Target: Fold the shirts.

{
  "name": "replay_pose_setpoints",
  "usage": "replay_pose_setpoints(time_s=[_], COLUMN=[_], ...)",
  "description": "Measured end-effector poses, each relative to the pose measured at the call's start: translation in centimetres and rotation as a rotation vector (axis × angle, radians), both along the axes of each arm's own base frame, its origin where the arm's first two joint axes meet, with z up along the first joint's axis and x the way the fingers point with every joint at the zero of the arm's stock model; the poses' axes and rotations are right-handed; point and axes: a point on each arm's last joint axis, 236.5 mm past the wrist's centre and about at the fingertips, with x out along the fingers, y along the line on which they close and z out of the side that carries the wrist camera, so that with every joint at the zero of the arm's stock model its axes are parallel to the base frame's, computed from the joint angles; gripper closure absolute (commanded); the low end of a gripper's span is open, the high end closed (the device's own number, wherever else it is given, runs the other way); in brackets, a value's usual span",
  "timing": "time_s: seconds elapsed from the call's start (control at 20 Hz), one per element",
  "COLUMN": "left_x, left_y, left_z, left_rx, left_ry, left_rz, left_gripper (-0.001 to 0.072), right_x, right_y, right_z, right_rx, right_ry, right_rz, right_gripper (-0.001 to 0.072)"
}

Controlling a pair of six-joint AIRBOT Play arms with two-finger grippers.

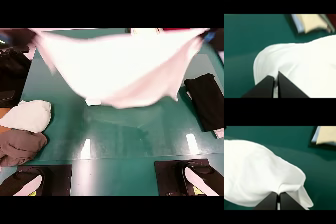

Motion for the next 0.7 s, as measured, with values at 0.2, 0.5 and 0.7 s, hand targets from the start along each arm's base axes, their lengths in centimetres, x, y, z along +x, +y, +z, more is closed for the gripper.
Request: replay_pose_setpoints(time_s=[0.2, 0.5, 0.7], left_x=[-11.7, -19.4, -13.9], left_y=[2.6, 4.4, 3.8], left_z=[14.5, 20.6, 17.3], left_rx=[-0.019, -0.031, 0.015], left_ry=[-0.378, -0.575, -0.426], left_rz=[0.043, 0.079, 0.08], left_gripper=[0.0678, 0.0678, 0.0677], right_x=[-3.6, -6.6, -6.0], right_y=[-2.2, -5.4, -6.7], right_z=[7.3, 9.8, 7.4], right_rx=[-0.046, -0.109, -0.104], right_ry=[-0.162, -0.194, -0.113], right_rz=[-0.066, -0.192, -0.227], right_gripper=[0.0697, 0.0697, 0.0697])
